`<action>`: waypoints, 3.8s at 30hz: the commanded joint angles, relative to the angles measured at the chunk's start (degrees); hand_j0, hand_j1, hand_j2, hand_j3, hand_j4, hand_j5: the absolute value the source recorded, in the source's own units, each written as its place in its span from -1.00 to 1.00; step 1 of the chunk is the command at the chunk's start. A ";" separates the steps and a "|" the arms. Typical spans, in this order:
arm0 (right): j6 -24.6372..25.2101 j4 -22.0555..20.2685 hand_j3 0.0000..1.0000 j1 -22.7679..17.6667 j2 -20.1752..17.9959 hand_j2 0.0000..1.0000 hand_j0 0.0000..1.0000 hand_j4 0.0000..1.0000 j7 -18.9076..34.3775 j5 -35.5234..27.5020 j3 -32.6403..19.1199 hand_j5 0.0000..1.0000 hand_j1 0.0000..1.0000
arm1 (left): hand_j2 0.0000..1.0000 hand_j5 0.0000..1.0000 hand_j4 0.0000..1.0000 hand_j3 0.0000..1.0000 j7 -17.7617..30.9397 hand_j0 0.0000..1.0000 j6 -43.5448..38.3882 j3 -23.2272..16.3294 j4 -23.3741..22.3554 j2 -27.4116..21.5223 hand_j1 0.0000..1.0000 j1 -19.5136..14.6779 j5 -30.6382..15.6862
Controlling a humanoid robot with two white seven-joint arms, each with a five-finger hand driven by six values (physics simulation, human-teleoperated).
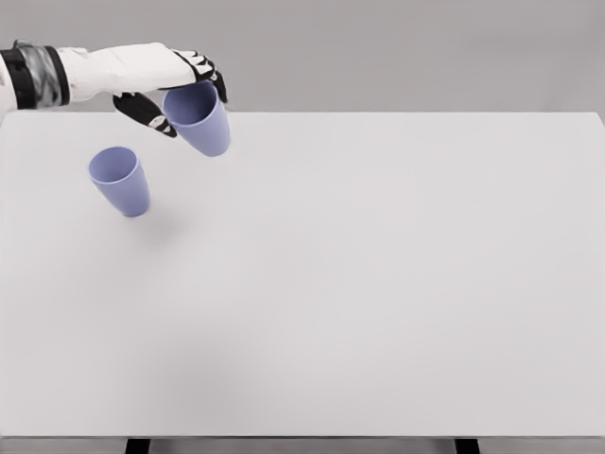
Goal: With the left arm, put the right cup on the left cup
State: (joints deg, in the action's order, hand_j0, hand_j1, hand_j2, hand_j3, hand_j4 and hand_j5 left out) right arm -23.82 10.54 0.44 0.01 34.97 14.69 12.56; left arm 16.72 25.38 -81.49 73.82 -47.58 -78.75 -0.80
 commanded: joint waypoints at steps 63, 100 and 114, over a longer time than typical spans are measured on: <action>-0.09 0.01 1.00 0.00 -0.01 1.00 1.00 1.00 0.03 0.16 0.01 1.00 1.00 | -0.28 -0.28 -0.28 -0.28 0.51 -0.28 3.28 -4.11 -1.40 -12.80 -0.28 -2.90 -0.52; -0.09 0.01 1.00 0.00 -0.01 1.00 1.00 1.00 0.03 0.08 0.01 1.00 1.00 | 1.00 1.00 1.00 1.00 -2.04 1.00 2.66 -4.29 5.11 -18.07 1.00 -2.29 -0.96; -0.09 0.01 1.00 0.00 -0.01 1.00 1.00 1.00 0.03 0.08 0.01 1.00 1.00 | 1.00 1.00 1.00 1.00 -1.60 1.00 9.62 3.62 27.34 -31.26 1.00 -2.81 -12.73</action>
State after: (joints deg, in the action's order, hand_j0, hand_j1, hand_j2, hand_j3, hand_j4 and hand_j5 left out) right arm -23.82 10.54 0.44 0.01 34.97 14.67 12.57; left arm 15.06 34.12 -78.31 99.22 -78.06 -80.23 -12.02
